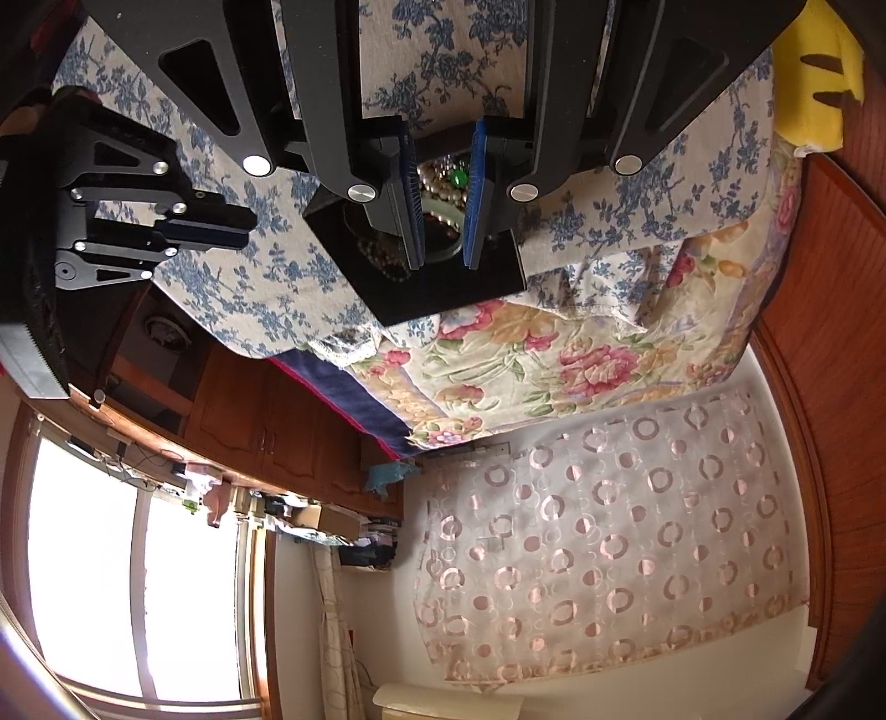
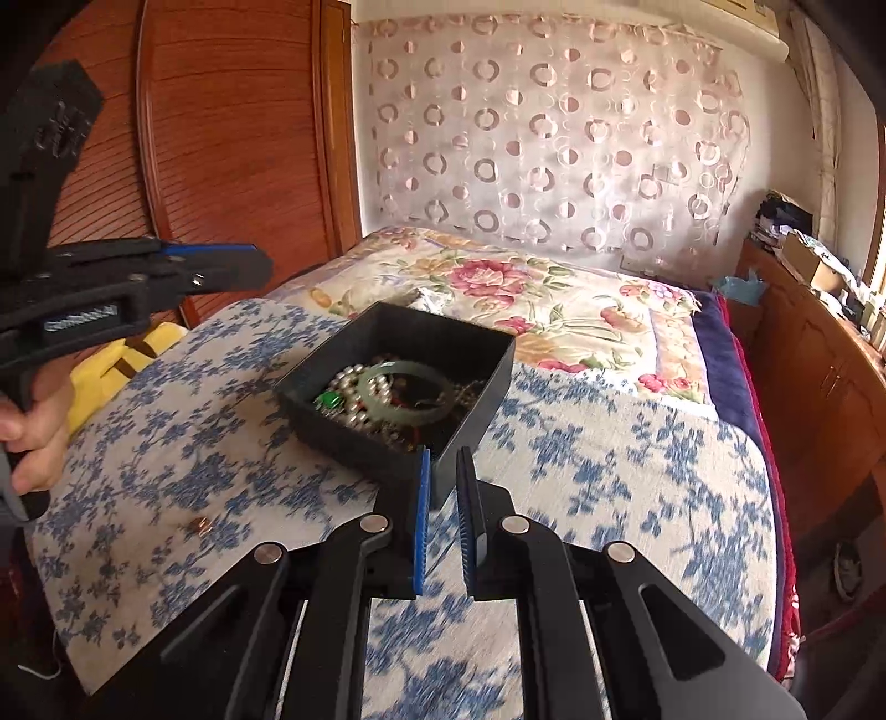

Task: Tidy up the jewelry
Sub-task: 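Drop the pendant chain into the box with the left gripper while the right drops the bangle in, then grasp the gold flower earring with the left gripper while the right grasps the gold ring, then carry the earring into the box with the left gripper while the right drops the ring in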

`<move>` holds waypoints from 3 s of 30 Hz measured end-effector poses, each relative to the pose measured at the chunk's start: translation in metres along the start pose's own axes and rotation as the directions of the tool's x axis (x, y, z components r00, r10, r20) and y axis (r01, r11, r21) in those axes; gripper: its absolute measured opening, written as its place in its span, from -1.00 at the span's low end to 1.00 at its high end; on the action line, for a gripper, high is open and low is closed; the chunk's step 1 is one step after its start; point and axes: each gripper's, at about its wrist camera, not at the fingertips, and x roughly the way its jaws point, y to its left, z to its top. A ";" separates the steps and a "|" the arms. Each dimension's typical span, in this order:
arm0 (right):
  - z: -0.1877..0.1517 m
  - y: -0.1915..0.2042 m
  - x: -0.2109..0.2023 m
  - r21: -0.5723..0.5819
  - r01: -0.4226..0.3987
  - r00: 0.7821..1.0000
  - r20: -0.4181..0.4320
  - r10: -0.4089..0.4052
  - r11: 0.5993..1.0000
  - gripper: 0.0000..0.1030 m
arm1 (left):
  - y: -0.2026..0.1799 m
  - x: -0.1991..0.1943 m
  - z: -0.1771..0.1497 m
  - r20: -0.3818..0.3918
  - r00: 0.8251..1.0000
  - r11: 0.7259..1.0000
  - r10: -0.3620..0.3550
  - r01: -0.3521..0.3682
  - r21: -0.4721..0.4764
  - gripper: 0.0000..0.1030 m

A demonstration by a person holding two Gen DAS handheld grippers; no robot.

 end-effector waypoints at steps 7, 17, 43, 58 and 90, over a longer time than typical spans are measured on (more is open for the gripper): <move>-0.036 0.008 -0.009 0.009 -0.003 1.000 -0.031 0.003 1.000 -0.76 | -0.005 -0.007 -0.033 -0.025 1.000 1.000 -0.001 0.001 0.005 -0.47; -0.093 0.009 -0.031 0.072 0.006 0.997 -0.076 0.000 0.997 -0.42 | -0.002 -0.011 -0.089 -0.110 0.994 1.000 -0.009 0.007 -0.013 -0.04; -0.145 0.069 -0.047 -0.060 -0.052 0.985 -0.166 0.041 0.997 -0.06 | 0.002 0.020 -0.138 -0.271 0.962 1.000 0.012 -0.012 0.005 0.76; -0.147 0.073 -0.052 -0.106 -0.064 0.985 -0.164 0.046 0.992 -0.59 | 0.006 0.016 -0.143 -0.274 0.961 0.999 -0.031 0.034 0.004 0.78; -0.094 0.057 -0.046 -0.105 -0.031 0.998 -0.061 0.025 0.994 -0.59 | -0.003 -0.028 -0.114 -0.111 0.990 0.996 -0.082 0.076 -0.055 -0.74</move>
